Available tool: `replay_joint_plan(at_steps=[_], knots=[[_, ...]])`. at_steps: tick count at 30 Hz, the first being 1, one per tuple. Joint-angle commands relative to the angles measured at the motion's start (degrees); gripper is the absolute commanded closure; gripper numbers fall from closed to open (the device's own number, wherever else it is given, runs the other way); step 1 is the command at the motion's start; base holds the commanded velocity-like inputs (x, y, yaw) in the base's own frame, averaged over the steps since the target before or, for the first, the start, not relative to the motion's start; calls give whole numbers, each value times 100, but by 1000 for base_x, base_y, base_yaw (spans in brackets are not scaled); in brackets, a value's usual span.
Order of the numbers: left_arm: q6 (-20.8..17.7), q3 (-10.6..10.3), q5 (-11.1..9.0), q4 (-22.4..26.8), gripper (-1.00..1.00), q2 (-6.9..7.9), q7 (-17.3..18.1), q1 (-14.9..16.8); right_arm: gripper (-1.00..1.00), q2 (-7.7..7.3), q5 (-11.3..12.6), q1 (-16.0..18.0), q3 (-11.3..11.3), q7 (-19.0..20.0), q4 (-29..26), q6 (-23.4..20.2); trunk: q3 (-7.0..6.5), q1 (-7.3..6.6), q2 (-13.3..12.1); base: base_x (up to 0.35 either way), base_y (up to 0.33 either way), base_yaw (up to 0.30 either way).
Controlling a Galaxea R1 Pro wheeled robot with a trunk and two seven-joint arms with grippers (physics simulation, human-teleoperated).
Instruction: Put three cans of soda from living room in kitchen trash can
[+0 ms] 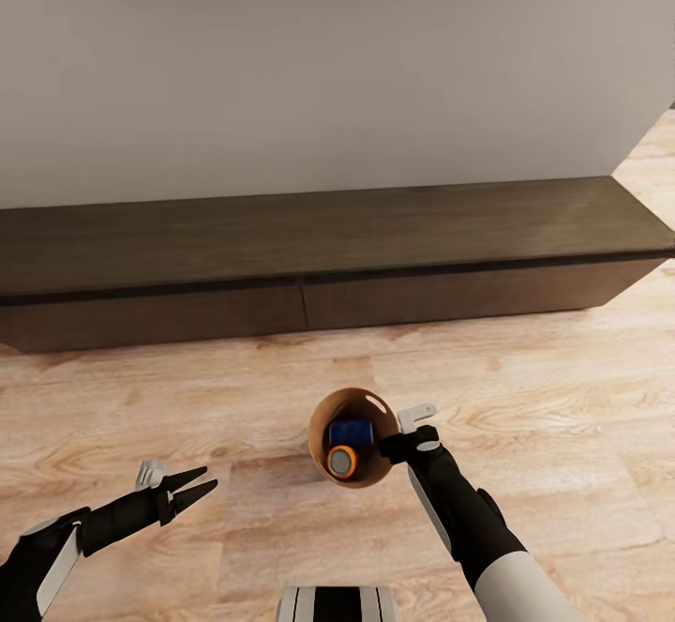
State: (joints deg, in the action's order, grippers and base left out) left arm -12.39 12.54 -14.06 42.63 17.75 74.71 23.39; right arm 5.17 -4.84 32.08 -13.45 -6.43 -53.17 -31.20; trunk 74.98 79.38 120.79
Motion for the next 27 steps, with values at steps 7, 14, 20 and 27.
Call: replay_joint_plan(at_steps=[7, 14, 20, 27], knots=[[0, 2, 0, 3, -100, 0, 0, -1, -100, -1, 0, -2, 0, -5, 0, 0, -126, -154, -282, 0, 0, 0], [0, 2, 0, 8, -100, 0, 0, 1, -100, 0, 0, 0, 0, -3, 0, 0, -252, -308, -563, 0, 0, 0], [0, 3, 0, 17, -100, 0, 0, -1, -100, 1, 0, 0, 0, -3, 0, 0, -360, -440, -804, 0, 0, 0], [0, 3, 0, 17, -100, 0, 0, -1, -100, 1, 0, 0, 0, -7, 0, -1, -485, -594, -1084, 0, 0, 0]])
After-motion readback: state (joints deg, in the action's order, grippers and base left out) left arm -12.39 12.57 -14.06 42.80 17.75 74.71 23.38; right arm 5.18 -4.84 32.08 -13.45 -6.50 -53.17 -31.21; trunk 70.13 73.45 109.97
